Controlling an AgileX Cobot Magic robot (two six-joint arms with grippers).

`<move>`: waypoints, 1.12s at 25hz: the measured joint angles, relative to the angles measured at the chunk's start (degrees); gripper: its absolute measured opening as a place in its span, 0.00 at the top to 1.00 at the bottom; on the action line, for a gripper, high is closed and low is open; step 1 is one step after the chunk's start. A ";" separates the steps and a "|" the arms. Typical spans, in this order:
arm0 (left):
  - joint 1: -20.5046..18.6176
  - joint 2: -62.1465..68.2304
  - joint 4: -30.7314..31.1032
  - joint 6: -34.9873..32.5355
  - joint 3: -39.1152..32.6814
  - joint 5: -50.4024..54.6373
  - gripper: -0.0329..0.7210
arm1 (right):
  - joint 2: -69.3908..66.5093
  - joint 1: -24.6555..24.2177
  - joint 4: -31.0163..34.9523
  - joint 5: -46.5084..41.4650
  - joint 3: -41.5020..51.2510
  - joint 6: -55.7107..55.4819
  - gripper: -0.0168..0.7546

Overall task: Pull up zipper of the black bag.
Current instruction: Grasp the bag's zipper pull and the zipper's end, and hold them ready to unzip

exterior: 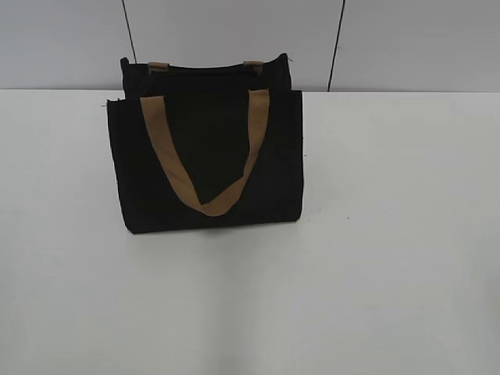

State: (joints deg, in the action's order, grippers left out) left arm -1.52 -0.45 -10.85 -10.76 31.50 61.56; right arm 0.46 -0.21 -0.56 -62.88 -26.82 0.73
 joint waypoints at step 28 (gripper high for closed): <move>4.48 23.59 9.67 4.32 -5.86 -53.47 0.19 | 0.00 0.00 0.00 0.00 0.00 0.00 0.53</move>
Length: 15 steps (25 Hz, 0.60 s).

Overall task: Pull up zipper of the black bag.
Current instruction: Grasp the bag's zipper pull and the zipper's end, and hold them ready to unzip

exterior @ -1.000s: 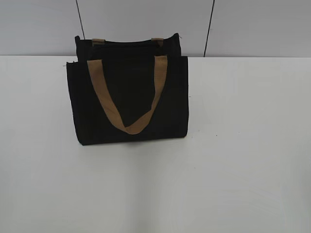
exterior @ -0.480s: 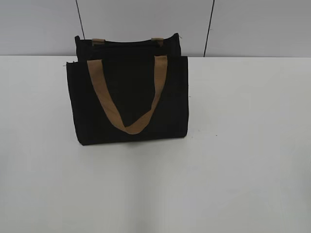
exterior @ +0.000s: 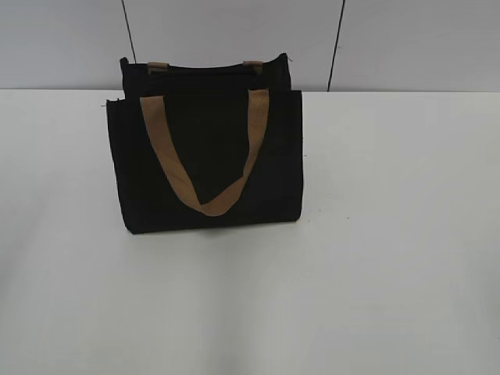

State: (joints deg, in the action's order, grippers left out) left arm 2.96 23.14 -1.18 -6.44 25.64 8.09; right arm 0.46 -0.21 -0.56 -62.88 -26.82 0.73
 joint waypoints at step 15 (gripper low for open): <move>-1.11 52.30 15.51 17.99 -6.62 -53.64 0.19 | 0.00 0.00 0.00 0.00 0.00 0.00 0.53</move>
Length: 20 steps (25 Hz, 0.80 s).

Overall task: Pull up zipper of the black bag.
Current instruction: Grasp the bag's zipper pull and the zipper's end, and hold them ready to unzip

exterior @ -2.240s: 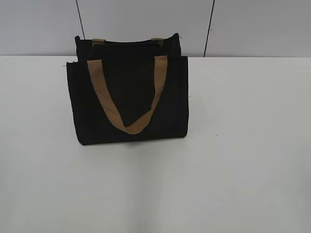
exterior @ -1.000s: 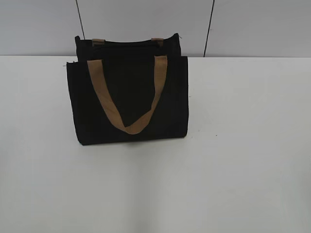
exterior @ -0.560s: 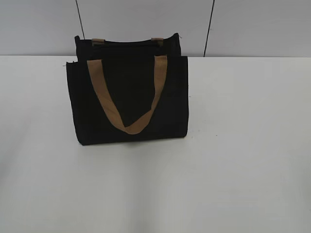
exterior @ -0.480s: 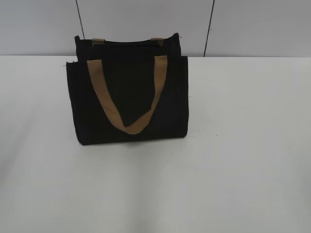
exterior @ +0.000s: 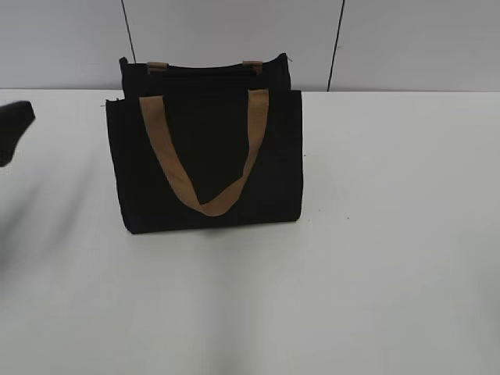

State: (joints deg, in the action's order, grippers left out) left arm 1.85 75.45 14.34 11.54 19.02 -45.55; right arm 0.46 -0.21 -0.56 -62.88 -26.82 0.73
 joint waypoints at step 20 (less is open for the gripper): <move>-3.82 38.33 34.82 16.69 19.99 -12.83 0.21 | 0.00 0.00 0.00 0.00 0.00 0.00 0.53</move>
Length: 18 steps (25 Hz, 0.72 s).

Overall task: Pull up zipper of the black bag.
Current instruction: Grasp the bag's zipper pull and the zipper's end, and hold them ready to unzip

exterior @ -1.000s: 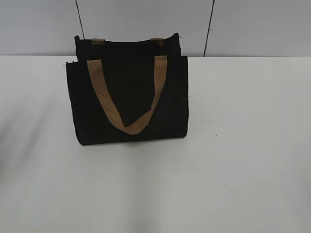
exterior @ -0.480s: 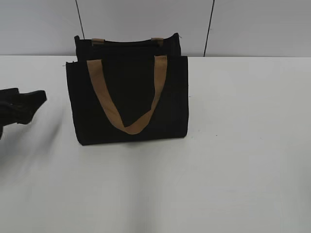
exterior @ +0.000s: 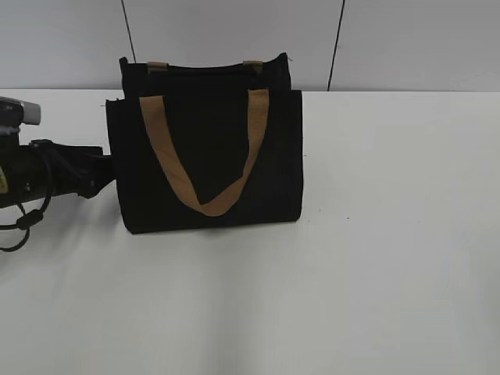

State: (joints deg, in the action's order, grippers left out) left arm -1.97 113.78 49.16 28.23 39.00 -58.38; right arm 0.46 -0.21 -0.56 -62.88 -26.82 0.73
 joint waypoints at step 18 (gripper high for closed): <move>0.90 7.78 9.81 6.21 10.05 -2.32 0.32 | 0.00 0.00 0.00 0.00 0.00 0.00 0.53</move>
State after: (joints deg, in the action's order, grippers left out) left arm -1.07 121.56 58.96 34.45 49.05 -60.70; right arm 0.46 -0.21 -0.56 -62.88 -26.82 0.73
